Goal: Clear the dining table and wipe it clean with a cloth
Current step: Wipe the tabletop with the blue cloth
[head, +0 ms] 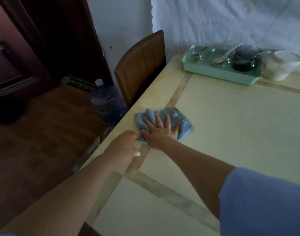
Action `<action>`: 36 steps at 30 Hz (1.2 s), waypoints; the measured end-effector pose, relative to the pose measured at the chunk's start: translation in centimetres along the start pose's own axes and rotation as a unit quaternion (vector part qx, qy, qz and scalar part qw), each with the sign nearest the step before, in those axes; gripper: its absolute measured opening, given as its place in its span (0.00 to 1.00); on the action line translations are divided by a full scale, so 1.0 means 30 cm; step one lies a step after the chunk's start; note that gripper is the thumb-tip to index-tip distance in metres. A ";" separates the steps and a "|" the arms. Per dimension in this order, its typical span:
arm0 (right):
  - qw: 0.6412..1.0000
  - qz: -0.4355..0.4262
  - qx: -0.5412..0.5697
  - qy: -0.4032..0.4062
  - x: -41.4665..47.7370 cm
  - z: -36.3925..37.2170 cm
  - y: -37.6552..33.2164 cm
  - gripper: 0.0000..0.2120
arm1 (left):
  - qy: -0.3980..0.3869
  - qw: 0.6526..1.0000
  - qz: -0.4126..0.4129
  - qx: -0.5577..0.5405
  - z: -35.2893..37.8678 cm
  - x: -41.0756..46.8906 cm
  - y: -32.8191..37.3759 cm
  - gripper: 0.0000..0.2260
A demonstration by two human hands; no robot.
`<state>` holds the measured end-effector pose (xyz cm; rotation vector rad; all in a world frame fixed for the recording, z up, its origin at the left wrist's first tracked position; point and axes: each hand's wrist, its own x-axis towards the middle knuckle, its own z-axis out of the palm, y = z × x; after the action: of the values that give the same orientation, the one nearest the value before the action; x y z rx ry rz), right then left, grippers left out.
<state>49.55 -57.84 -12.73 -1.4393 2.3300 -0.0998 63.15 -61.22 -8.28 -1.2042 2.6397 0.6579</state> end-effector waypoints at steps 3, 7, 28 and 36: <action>0.998 -0.065 -0.021 -0.005 -0.064 0.068 -0.136 0.24 | 0.008 0.999 -0.046 0.026 -0.007 -0.089 -0.104 0.19; 0.992 -0.117 -0.050 -0.005 -0.123 0.104 -0.104 0.24 | 0.016 0.995 -0.086 0.045 0.011 -0.174 -0.132 0.28; 0.994 -0.096 -0.009 -0.043 -0.479 0.265 -0.320 0.25 | 0.043 0.998 -0.048 0.006 0.060 -0.381 -0.247 0.12; 0.996 -0.077 0.014 -0.049 -0.588 0.319 -0.395 0.25 | -0.020 0.998 -0.061 0.026 0.069 -0.443 -0.258 0.27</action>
<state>69.97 -46.61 -13.16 -1.5736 2.1303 -0.1015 77.69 -55.76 -8.29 -1.3109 2.5123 0.5836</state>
